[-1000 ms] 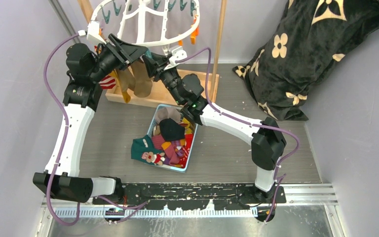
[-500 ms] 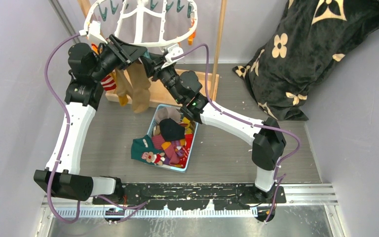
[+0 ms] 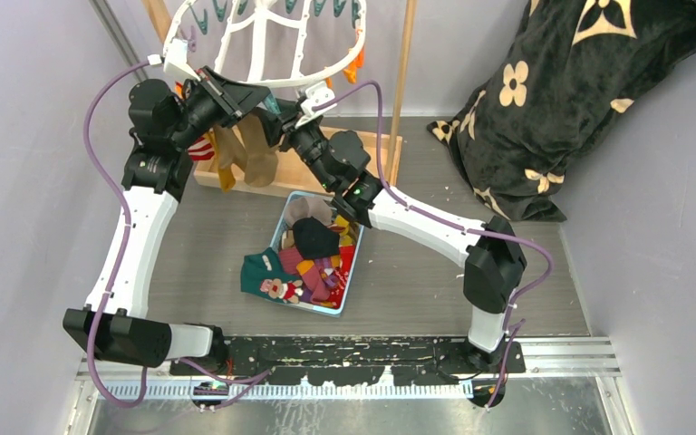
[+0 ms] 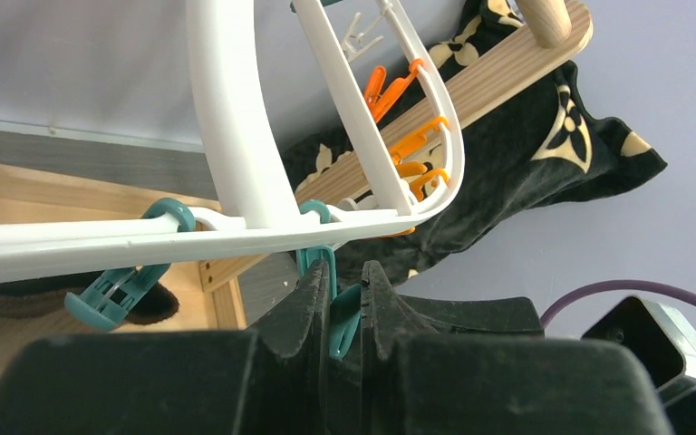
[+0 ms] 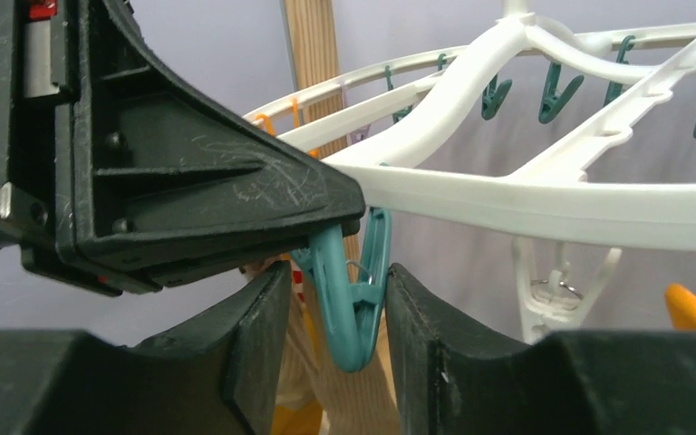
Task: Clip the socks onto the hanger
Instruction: Open the clamp at the hanger.
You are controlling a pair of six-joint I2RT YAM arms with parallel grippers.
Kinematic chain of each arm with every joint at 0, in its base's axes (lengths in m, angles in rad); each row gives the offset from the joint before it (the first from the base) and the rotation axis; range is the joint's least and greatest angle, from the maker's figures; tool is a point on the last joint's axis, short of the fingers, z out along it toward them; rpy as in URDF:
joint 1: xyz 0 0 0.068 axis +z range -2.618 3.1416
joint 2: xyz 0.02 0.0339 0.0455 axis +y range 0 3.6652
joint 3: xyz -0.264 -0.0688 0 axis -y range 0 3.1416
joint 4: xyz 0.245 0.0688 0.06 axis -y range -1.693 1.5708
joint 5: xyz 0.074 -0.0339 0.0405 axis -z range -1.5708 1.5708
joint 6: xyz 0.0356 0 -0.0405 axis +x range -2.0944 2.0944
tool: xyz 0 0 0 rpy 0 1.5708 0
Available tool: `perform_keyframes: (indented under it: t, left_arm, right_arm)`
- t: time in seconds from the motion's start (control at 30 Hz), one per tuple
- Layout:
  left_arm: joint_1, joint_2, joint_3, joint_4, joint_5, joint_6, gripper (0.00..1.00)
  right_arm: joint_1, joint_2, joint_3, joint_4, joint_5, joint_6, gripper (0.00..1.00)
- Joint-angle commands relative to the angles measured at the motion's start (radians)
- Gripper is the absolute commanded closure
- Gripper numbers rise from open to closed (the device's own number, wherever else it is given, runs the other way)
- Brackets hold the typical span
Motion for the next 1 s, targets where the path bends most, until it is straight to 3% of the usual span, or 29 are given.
perform_keyframes:
  t: [0.0, 0.13, 0.23, 0.4, 0.77, 0.97]
  left_arm:
    - [-0.006, 0.007, 0.038, 0.011, -0.006, 0.022, 0.97]
    - [-0.003, -0.002, 0.041, 0.007, 0.001, 0.031, 0.97]
    - [0.003, -0.004, 0.039, 0.009, 0.001, 0.030, 0.97]
    - [0.003, -0.008, 0.038, 0.016, 0.008, 0.010, 0.97]
    - [0.004, -0.012, 0.041, 0.025, 0.014, -0.005, 0.96]
    - [0.004, -0.012, 0.040, 0.026, 0.016, -0.009, 0.96]
  right_arm:
    - [0.025, -0.102, -0.050, 0.065, -0.035, 0.009, 0.50]
    - [-0.032, -0.188, -0.153, 0.035, -0.095, 0.138, 0.44]
    - [-0.118, -0.219, -0.172, -0.018, -0.262, 0.352, 0.44]
    - [-0.233, -0.164, -0.160, 0.035, -0.515, 0.703, 0.45]
    - [-0.257, 0.006, -0.060, 0.281, -0.710, 1.136, 0.45]
    - [-0.257, 0.039, -0.043, 0.324, -0.690, 1.197, 0.45]
